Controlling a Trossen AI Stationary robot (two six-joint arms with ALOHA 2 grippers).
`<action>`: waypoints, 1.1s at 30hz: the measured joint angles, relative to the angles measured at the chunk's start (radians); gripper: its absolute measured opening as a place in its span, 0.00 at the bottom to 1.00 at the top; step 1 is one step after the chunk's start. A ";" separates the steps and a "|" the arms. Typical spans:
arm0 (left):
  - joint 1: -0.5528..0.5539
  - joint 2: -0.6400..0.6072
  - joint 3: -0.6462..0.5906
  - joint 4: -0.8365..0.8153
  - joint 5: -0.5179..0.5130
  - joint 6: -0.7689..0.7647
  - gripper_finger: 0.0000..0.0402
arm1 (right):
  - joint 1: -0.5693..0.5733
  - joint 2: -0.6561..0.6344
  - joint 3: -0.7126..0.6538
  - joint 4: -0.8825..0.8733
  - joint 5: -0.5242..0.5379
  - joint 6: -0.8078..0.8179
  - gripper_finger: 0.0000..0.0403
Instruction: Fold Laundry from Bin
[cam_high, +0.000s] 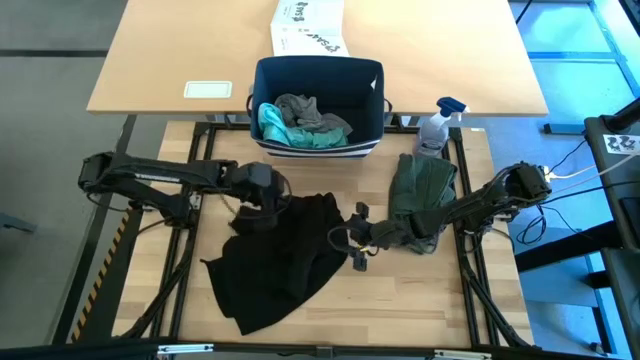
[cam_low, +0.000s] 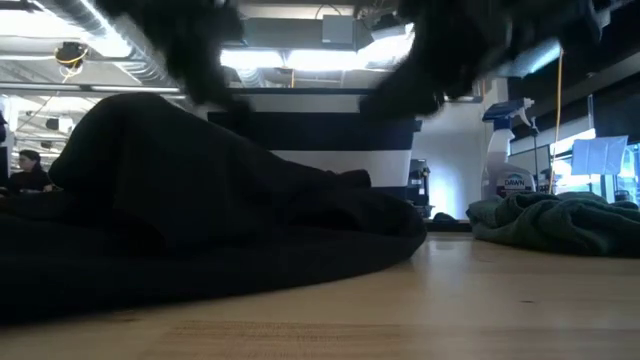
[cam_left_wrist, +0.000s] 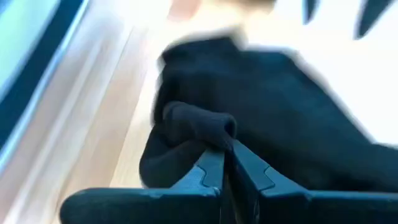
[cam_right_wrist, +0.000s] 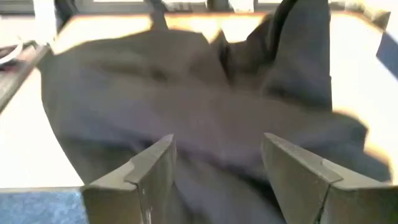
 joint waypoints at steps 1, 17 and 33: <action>-0.022 -0.004 0.033 -0.002 -0.003 0.022 0.01 | 0.000 -0.011 0.010 -0.001 0.014 -0.024 0.59; -0.116 -0.012 0.243 0.174 -0.213 0.285 0.03 | -0.061 -0.014 0.114 -0.100 0.111 -0.169 0.59; -0.116 -0.007 0.242 0.205 -0.344 0.416 0.03 | -0.005 -0.017 0.112 -0.492 0.133 0.092 0.59</action>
